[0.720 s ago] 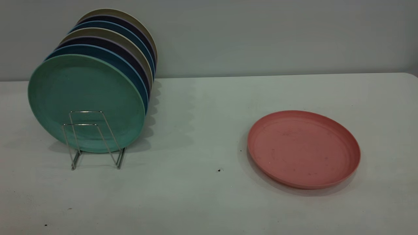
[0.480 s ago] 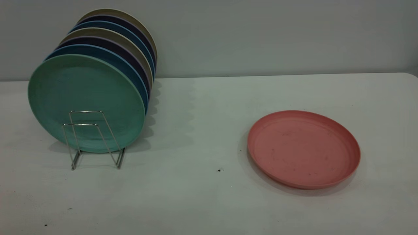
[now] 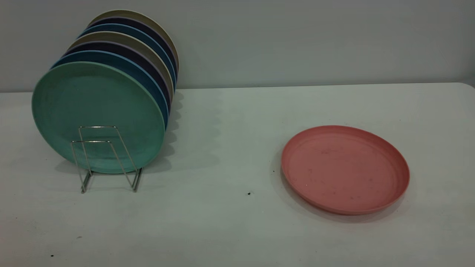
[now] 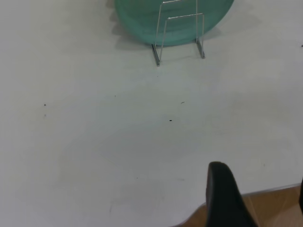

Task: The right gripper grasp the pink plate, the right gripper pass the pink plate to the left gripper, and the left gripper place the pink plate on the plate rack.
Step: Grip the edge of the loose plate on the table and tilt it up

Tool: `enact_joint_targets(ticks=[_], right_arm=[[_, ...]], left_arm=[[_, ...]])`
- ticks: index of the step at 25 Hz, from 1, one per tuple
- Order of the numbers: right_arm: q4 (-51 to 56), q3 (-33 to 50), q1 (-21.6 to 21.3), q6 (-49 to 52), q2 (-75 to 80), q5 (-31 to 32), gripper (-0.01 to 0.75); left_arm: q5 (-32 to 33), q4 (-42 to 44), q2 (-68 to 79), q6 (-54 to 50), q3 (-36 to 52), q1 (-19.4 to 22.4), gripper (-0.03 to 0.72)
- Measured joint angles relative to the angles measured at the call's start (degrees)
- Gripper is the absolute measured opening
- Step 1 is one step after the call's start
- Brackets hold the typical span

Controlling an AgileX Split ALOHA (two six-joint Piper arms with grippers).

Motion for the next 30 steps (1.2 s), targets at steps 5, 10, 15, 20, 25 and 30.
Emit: enact_joint_targets(ticks=[5, 10, 15, 20, 25, 30], right_arm=[[0.0, 0.0, 0.0, 0.0, 0.0, 0.0, 0.239], [0.0, 0.0, 0.0, 0.0, 0.0, 0.0, 0.239], [-0.1, 0.0, 0.0, 0.0, 0.0, 0.0, 0.239], [1.0, 0.0, 0.0, 0.0, 0.0, 0.0, 0.239], [2.4, -1.1, 0.0, 0.0, 1.7, -2.6, 0.252], [3.4, -1.6, 0.0, 0.0, 14.4, -14.0, 0.338]], left_arm=[[0.0, 0.0, 0.0, 0.0, 0.0, 0.0, 0.423], [0.0, 0.0, 0.0, 0.0, 0.0, 0.0, 0.423], [0.0, -1.0, 0.0, 0.0, 0.0, 0.0, 0.423], [-0.2, -2.5, 0.0, -0.3, 0.0, 0.0, 0.423], [-5.3, 0.5, 1.4, -9.3, -1.5, 0.0, 0.423], [-12.7, 2.8, 12.5, -12.4, -4.4, 0.0, 0.437]])
